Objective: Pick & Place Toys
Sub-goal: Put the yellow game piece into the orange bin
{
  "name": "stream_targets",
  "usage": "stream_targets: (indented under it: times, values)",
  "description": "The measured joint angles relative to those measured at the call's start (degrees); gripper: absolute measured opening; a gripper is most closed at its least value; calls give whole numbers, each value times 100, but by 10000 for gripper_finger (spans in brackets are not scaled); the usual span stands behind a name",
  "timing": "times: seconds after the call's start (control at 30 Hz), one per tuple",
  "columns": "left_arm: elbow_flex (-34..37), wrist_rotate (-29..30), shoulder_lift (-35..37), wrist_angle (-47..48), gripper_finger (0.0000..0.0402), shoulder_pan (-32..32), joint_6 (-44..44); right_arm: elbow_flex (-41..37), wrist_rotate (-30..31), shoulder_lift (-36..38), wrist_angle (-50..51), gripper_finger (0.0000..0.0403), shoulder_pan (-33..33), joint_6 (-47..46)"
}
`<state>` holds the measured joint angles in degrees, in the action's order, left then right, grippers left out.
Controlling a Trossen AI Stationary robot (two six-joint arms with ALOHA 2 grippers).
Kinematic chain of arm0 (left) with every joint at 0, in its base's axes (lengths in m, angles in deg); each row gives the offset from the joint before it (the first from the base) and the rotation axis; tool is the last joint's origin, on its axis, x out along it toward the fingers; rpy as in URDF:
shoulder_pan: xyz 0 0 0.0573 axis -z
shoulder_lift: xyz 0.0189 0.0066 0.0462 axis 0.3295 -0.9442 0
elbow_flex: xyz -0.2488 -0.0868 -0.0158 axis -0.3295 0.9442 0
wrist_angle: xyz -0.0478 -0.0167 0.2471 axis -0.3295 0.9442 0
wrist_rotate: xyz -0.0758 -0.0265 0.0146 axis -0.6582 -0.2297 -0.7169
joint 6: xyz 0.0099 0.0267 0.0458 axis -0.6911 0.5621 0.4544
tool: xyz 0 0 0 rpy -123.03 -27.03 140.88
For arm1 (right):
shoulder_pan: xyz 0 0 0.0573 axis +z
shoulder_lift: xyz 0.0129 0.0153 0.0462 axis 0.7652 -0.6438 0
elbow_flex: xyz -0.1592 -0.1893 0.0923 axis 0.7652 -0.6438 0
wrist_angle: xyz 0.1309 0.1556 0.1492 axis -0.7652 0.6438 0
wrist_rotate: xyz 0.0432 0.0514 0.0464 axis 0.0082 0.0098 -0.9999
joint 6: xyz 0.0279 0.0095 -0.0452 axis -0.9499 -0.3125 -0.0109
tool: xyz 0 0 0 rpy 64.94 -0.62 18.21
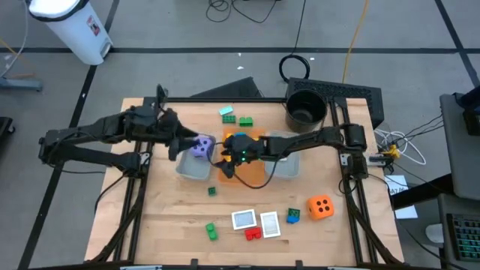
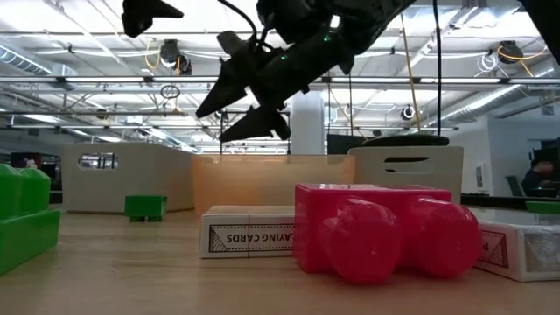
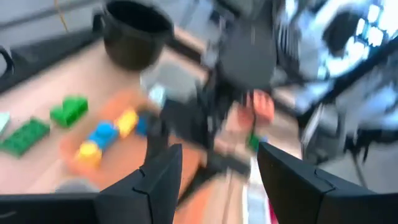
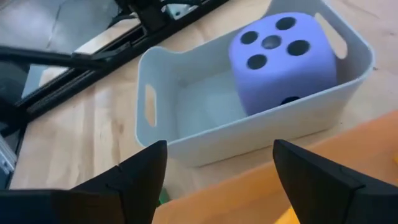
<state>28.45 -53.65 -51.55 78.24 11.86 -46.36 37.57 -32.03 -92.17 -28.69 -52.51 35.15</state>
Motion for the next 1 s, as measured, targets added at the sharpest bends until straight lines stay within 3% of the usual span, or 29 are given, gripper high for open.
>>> stream_targets:
  times: [0.23, 0.47, 0.7, 0.9, 1.0]
  values:
    - [-9, -273, -571, 262, 214, -17, 1157, 9, 171, 788, 1061, 282, -117, 504]
    - [-9, -540, -1751, 287, 214, -189, 1879, -710, 1434, 2120, 2468, 281, -52, 870]
    - [-225, -617, -2909, -166, 214, -243, 2584, -2467, 1815, 3674, 1687, 281, -29, -175]
    - [-1395, -578, -4110, 193, 214, -330, 3140, -3814, 1786, 4819, 992, 281, -29, -882]
    - [-2047, -566, -4758, 805, 214, -396, 3216, -4236, 1671, 5266, 816, 281, -31, -985]
